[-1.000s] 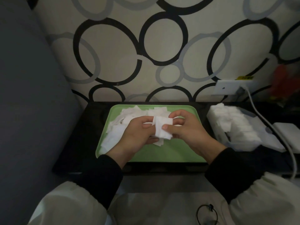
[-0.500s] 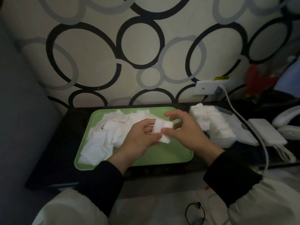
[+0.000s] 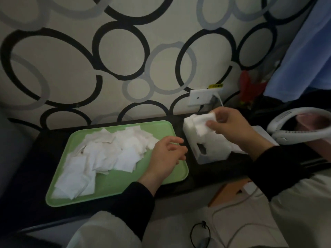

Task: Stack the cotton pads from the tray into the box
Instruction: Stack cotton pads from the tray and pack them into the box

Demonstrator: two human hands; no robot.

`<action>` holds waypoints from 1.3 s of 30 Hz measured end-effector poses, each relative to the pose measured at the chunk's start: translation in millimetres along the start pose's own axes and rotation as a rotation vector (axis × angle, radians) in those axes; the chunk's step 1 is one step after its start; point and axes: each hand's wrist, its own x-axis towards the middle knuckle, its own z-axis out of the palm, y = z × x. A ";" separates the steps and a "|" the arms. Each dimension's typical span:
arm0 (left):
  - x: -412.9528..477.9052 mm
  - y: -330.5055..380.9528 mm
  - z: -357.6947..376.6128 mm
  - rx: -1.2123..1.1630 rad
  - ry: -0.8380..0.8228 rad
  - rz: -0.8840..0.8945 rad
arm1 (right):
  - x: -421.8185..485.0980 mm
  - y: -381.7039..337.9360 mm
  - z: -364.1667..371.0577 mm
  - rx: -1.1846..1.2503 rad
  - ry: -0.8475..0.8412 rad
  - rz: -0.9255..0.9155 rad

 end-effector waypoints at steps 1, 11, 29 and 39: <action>2.5 -2.5 7.0 0.012 -0.001 0.007 | 5.3 2.7 -2.7 -0.050 -0.034 -0.012; 22.4 -22.1 49.9 0.032 -0.015 0.028 | 35.0 3.4 0.2 -0.718 -0.373 -0.072; 28.2 -28.2 52.2 0.020 -0.034 0.016 | 39.8 12.2 36.8 -0.958 -0.348 -0.154; 20.1 -9.5 26.8 0.057 -0.005 -0.023 | 18.5 -6.1 21.9 -0.497 -0.144 -0.113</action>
